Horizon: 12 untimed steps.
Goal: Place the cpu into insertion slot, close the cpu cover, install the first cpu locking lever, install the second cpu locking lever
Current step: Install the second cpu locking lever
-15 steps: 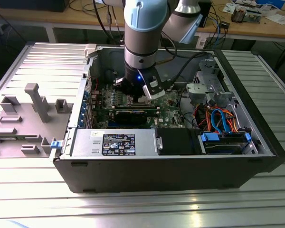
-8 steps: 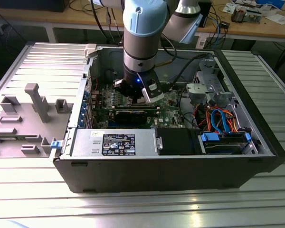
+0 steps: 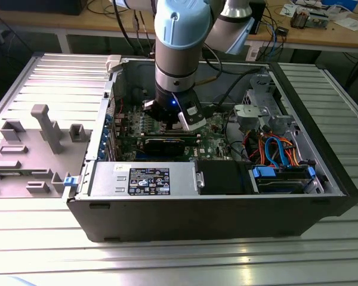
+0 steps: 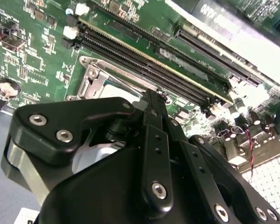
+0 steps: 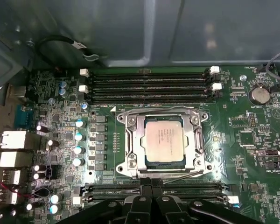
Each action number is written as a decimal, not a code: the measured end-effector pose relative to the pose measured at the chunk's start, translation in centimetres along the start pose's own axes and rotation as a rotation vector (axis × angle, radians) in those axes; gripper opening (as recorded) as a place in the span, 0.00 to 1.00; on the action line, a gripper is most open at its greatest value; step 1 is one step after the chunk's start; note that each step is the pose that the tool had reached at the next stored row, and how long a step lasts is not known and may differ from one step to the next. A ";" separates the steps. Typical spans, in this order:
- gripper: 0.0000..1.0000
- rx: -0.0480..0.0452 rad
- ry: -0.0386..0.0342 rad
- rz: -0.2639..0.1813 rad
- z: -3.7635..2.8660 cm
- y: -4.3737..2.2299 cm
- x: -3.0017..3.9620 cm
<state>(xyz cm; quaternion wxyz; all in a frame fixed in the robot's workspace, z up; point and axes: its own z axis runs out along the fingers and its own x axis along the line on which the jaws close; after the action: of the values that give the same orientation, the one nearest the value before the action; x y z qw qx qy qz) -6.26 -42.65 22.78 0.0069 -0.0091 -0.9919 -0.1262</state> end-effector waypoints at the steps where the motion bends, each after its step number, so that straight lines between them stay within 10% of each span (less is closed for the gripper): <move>1: 0.11 -0.0021 0.0000 0.000 -0.04 -0.14 0.00; 12: 0.11 -0.0283 0.0004 0.000 0.44 -0.62 1.24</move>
<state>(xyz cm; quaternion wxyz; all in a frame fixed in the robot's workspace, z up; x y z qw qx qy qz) -7.51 -43.12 22.22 0.0069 -0.0092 -0.9901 -0.1402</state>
